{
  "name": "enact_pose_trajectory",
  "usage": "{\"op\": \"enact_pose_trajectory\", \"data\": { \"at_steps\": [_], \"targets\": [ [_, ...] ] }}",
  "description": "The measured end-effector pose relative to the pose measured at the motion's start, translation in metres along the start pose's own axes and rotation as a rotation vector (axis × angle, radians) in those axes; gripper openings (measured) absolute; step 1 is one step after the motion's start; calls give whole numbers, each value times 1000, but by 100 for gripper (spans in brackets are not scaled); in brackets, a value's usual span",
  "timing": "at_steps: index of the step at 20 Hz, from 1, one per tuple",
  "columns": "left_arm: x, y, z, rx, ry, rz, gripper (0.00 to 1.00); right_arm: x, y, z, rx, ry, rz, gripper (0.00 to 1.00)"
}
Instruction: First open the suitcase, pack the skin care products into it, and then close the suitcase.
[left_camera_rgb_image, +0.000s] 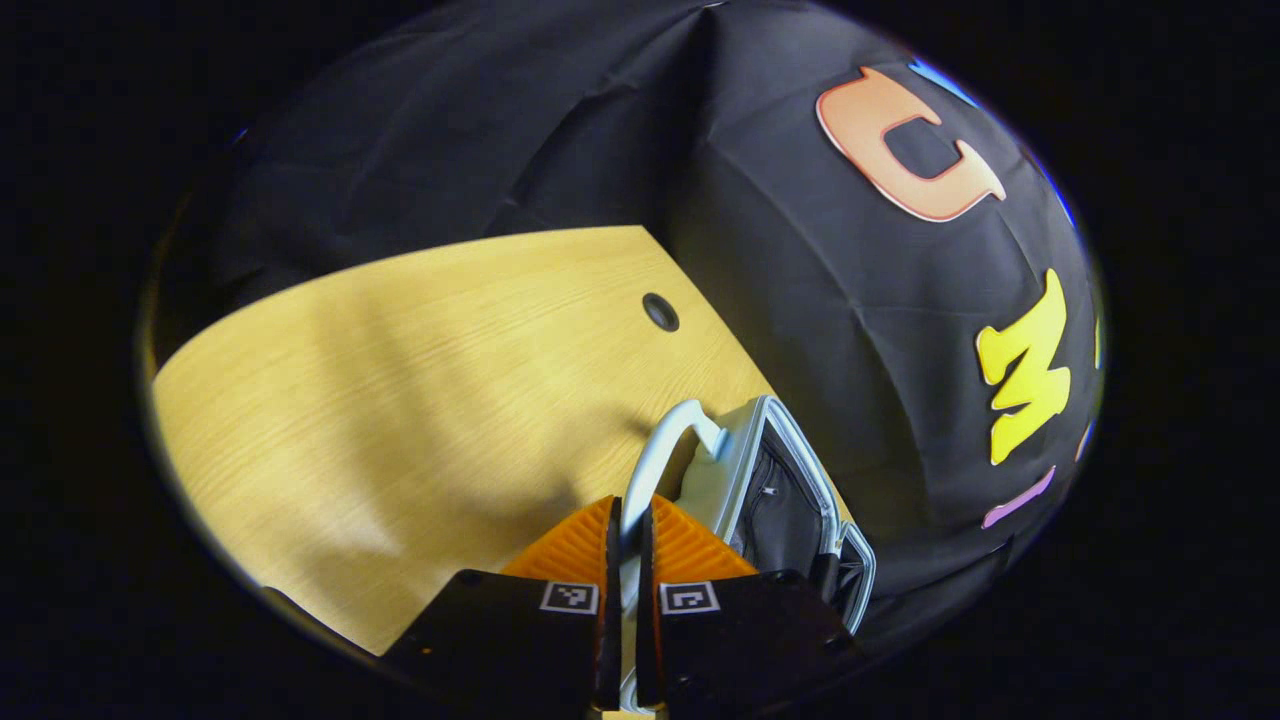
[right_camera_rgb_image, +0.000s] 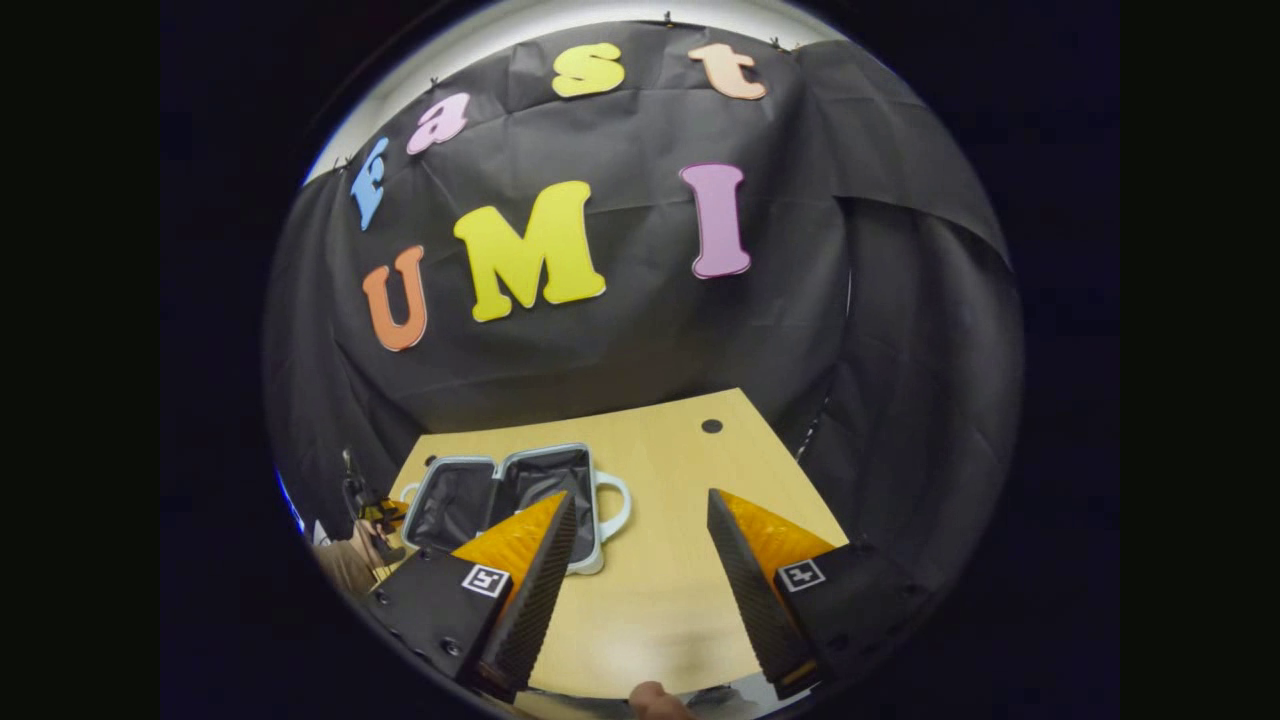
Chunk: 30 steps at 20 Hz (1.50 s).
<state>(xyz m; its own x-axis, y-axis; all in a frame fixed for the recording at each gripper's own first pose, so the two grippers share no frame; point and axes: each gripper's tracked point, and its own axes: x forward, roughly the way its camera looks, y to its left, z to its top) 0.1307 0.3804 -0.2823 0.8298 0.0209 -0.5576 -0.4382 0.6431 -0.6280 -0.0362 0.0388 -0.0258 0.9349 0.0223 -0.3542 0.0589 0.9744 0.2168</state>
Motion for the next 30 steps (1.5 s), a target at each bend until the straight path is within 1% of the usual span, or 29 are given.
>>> {"op": "enact_pose_trajectory", "data": {
  "at_steps": [3, 5, 6, 8, 11, 13, 14, 16, 19, 20, 21, 22, 24, 28, 29, 30],
  "targets": [
    [-27, -36, 24, 93, -86, 6, 8, -2, -21, 11, 18, -24, 0, 78],
    [-54, -73, 36, 181, -166, -2, 7, -2, -32, 22, 26, -51, 18, 78],
    [-69, -96, 40, 234, -212, -16, 7, 0, -39, 26, 22, -64, 23, 80],
    [-94, -141, 35, 349, -281, -18, 7, 2, -51, 32, 9, -87, 38, 81],
    [-120, -213, 9, 507, -352, -42, 7, 3, -63, 40, -15, -106, 66, 81],
    [-128, -248, -10, 587, -374, -37, 7, 5, -75, 42, -53, -108, 51, 81],
    [-132, -260, -20, 606, -383, -31, 7, 4, -82, 47, -74, -120, 37, 81],
    [-136, -286, -43, 635, -398, -38, 7, 1, -85, 58, -112, -152, 33, 81],
    [-139, -309, -71, 696, -418, -35, 7, 0, -91, 61, -156, -179, 33, 81],
    [-138, -318, -80, 715, -421, -39, 7, 0, -92, 59, -159, -174, 39, 76],
    [-137, -325, -91, 732, -418, -42, 7, 1, -94, 57, -158, -168, 42, 76],
    [-135, -331, -102, 750, -415, -41, 7, 2, -98, 55, -154, -161, 45, 81],
    [-130, -343, -121, 785, -408, -37, 7, 4, -107, 51, -148, -147, 43, 81],
    [-117, -365, -171, 817, -375, -64, 7, 9, -130, 49, -165, -141, 19, 81],
    [-113, -370, -185, 828, -363, -72, 7, 9, -136, 50, -168, -143, 15, 76],
    [-108, -374, -200, 842, -349, -77, 7, 10, -142, 49, -174, -142, 8, 81]
  ]
}}
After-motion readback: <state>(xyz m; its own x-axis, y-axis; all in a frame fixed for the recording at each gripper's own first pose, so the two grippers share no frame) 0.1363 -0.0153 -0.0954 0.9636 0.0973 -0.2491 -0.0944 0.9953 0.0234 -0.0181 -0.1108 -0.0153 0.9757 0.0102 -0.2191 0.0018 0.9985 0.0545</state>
